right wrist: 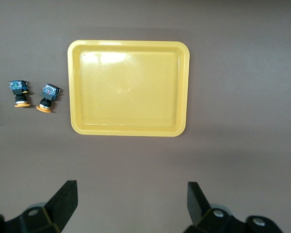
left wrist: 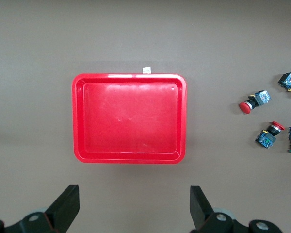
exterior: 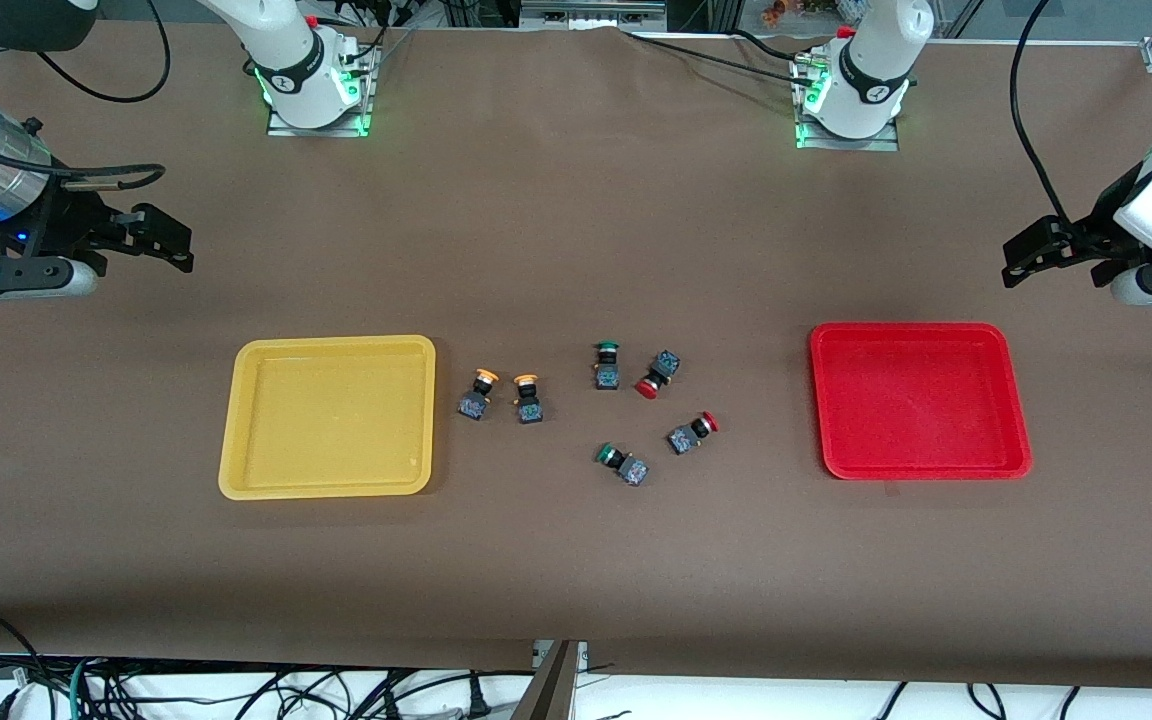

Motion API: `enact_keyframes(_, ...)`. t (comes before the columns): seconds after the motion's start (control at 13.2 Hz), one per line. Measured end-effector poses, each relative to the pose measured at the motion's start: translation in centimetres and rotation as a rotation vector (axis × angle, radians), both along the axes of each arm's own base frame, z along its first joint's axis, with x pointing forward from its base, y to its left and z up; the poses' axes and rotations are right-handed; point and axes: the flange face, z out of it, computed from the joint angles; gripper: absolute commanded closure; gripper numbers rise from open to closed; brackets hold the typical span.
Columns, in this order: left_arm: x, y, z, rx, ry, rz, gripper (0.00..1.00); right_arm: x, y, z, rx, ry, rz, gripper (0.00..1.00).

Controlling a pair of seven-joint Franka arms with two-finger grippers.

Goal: Place red and yellow buttons in trays

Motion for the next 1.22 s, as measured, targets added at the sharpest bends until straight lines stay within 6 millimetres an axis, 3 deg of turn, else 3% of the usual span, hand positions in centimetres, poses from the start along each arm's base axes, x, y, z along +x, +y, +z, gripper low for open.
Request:
enact_keyframes(0.38,0.1,-0.3,-0.3,0.000,0.010,-0.006,0.00,0.0,0.0,0.0,0.000,0.000,0.000,0.01)
enact_keyframes(0.61,0.0,-2.0,-3.1,-0.006,0.122,-0.033,0.00,0.0,0.0,0.0,0.000,0.000,0.001,0.01)
enact_keyframes(0.76,0.6,-4.9,-5.9,-0.016,0.181,-0.078,0.00,-0.1,0.6,0.0,0.001,0.000,0.008,0.01)
enact_keyframes(0.91,2.4,-8.1,-9.9,-0.015,0.235,-0.141,0.00,-0.2,1.1,0.0,0.002,0.001,0.017,0.01)
enact_keyframes(1.22,9.1,-15.7,-19.6,-0.067,0.197,-0.386,0.00,0.8,1.7,-1.3,0.002,-0.010,0.023,0.00)
